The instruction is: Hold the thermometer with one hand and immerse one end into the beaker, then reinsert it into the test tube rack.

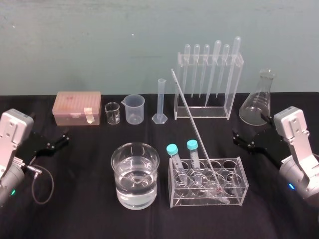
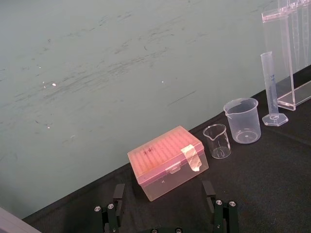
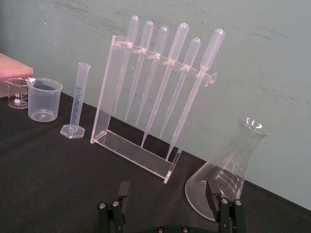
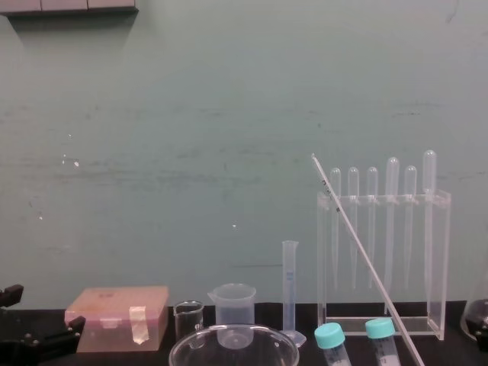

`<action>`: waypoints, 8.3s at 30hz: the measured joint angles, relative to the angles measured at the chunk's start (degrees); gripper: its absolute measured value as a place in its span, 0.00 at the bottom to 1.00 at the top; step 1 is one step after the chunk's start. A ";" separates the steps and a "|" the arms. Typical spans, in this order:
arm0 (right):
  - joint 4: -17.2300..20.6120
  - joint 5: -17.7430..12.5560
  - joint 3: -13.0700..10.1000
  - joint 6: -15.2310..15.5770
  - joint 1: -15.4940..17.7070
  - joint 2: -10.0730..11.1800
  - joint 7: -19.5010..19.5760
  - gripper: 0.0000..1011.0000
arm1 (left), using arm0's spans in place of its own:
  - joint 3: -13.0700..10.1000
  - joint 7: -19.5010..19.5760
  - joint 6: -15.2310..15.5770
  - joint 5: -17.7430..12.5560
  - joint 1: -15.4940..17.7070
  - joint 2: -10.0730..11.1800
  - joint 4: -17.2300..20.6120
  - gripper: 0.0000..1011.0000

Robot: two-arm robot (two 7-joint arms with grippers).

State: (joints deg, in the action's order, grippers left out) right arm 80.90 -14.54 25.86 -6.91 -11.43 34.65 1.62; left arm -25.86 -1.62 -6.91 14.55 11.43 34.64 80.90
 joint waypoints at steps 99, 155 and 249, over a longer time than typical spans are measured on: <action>6.15 -20.95 1.95 17.91 -12.61 -1.93 -30.89 0.99 | 0.00 0.00 0.00 0.00 0.00 0.00 0.00 1.00; 7.35 -18.38 1.71 18.55 -12.05 -3.02 -28.66 0.30 | 0.00 0.00 0.00 0.00 0.00 0.00 0.00 1.00; -2.09 -40.35 4.79 2.95 -25.21 -12.54 -57.34 0.06 | 0.00 0.00 0.00 0.00 0.00 0.00 0.00 1.00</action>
State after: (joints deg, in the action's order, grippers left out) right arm 78.81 -54.90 30.65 -3.97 -36.64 22.11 -55.72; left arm -25.86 -1.62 -6.90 14.55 11.43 34.65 80.90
